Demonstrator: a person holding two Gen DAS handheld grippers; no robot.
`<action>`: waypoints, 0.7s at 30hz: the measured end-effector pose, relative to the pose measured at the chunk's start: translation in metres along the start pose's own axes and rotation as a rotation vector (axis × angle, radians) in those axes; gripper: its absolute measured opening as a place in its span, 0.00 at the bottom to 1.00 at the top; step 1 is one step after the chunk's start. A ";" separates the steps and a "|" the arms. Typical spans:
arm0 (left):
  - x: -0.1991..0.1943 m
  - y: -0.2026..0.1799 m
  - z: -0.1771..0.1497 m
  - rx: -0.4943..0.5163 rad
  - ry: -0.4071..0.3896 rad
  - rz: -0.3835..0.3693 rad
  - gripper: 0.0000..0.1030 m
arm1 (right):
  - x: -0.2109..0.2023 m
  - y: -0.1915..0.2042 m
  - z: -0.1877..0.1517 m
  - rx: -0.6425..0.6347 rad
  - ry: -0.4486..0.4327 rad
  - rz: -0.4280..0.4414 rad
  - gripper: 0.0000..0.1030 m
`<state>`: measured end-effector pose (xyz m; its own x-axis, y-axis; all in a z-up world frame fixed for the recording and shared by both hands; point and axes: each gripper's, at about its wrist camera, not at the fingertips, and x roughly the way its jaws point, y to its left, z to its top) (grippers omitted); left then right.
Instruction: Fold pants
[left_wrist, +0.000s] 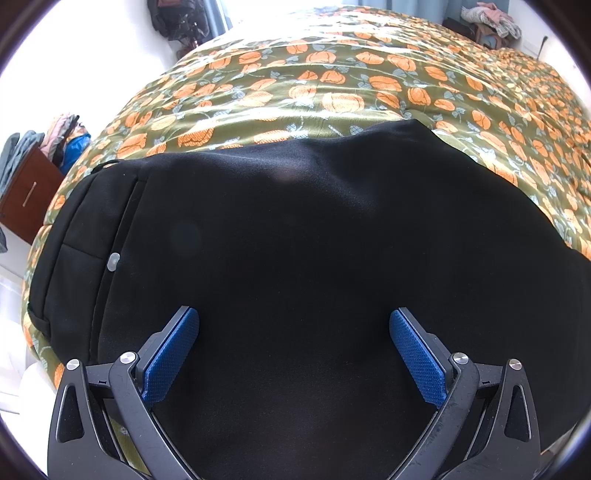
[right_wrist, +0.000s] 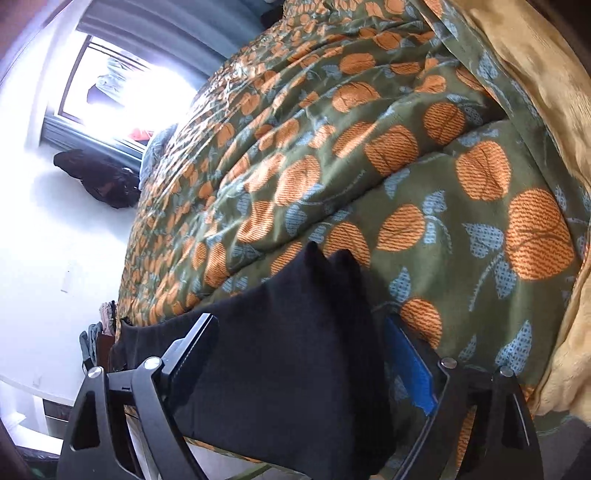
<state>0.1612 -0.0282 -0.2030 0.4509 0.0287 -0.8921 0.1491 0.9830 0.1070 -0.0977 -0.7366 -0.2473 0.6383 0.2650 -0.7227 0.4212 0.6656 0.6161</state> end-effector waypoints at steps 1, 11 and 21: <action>0.000 0.000 0.000 0.000 0.000 0.000 1.00 | 0.002 0.000 0.000 -0.008 0.012 -0.005 0.83; 0.000 0.001 0.000 -0.001 0.002 0.000 1.00 | 0.011 0.007 -0.004 -0.093 0.109 -0.068 0.63; 0.001 0.000 0.001 -0.004 0.005 0.003 1.00 | 0.019 0.012 -0.005 -0.146 0.140 -0.147 0.60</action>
<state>0.1624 -0.0281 -0.2036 0.4468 0.0325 -0.8941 0.1442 0.9837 0.1078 -0.0843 -0.7202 -0.2555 0.4776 0.2454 -0.8436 0.3991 0.7949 0.4571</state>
